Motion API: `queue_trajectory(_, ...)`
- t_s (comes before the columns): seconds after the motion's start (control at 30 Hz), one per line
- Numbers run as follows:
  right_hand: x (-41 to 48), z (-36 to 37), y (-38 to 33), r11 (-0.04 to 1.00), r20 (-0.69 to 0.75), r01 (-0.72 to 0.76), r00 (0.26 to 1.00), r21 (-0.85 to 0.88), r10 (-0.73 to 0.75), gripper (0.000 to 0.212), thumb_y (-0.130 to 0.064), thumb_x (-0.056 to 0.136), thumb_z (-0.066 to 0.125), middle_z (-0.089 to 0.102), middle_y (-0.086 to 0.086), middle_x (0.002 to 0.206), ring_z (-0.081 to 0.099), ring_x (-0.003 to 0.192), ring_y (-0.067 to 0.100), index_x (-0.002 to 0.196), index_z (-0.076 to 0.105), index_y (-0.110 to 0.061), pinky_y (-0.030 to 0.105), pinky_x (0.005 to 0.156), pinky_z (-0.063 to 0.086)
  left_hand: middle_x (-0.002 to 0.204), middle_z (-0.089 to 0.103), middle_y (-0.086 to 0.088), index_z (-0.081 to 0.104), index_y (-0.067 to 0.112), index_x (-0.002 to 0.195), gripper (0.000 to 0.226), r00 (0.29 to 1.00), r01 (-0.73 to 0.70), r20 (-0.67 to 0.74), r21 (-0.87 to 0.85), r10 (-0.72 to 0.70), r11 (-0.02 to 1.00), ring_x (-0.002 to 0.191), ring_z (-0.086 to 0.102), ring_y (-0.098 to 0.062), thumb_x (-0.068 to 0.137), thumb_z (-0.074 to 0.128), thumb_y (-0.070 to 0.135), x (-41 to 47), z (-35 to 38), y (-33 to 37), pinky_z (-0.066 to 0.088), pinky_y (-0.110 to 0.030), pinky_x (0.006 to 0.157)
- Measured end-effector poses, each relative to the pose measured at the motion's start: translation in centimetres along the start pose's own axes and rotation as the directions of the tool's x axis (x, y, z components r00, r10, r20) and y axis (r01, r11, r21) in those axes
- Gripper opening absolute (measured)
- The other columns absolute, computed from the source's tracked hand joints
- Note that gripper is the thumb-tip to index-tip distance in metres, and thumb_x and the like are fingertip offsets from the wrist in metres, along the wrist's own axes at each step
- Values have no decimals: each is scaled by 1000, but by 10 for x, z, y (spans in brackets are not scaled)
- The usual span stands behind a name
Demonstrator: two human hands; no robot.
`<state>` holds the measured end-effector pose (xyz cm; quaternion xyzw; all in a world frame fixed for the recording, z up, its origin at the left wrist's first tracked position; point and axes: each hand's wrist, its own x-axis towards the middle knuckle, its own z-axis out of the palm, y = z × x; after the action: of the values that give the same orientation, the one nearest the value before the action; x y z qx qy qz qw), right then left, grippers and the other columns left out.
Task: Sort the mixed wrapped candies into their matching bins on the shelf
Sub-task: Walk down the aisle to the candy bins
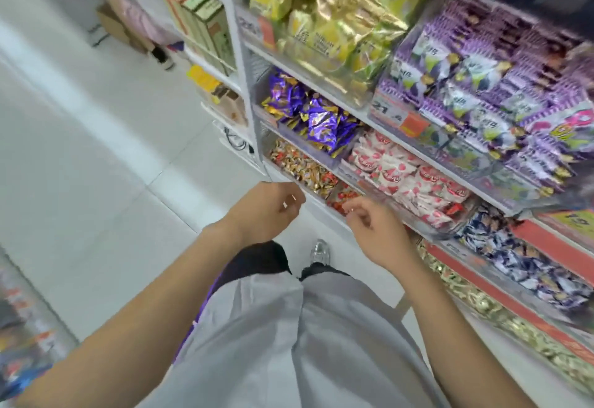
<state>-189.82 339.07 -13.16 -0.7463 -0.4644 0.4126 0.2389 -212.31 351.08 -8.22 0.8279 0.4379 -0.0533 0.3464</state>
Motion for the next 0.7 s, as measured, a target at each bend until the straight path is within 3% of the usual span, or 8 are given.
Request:
queue_trajectory(0.17,27,3,-16,998,-70,-42,997,47,45,22,-24,104,55,72,-16,99,65,84,-3,119,70,-29,23,71,49,107,74,4,70,24,118,22,985,-115,141,73,103,991,91,70,-19,102,55,23,51,-21,-21,57,-40,88)
queue_trajectory(0.27,37,16,-17,994,-157,-90,983,62,99,24,-16,103,58,69,-16,104,65,92,1,121,71,-24,6,75,42,105,75,4,71,25,115,20,953,-211,245,103,181,972,89,70,-17,102,57,23,90,-26,-39,58,-40,85)
queue_trajectory(0.33,41,27,-18,991,-203,-123,971,43,129,23,-13,103,59,67,-13,98,63,83,1,120,72,-19,2,71,39,106,74,5,71,25,116,20,924,-290,293,119,246,950,89,68,-15,102,57,24,115,-26,-52,57,-37,85)
queue_trajectory(0.47,51,64,-14,947,-180,-307,930,93,320,23,-22,103,57,69,-6,94,62,77,1,123,67,-25,30,78,52,106,73,7,71,26,115,19,831,-421,452,131,324,898,92,67,-14,103,56,25,170,-24,-83,56,-35,87)
queue_trajectory(0.7,95,125,13,873,-208,-483,849,68,486,25,-27,103,54,75,0,97,70,89,19,127,63,-26,42,86,59,97,71,13,73,29,109,18,738,-545,520,82,431,835,83,66,-7,102,57,25,238,18,-127,57,-34,79)
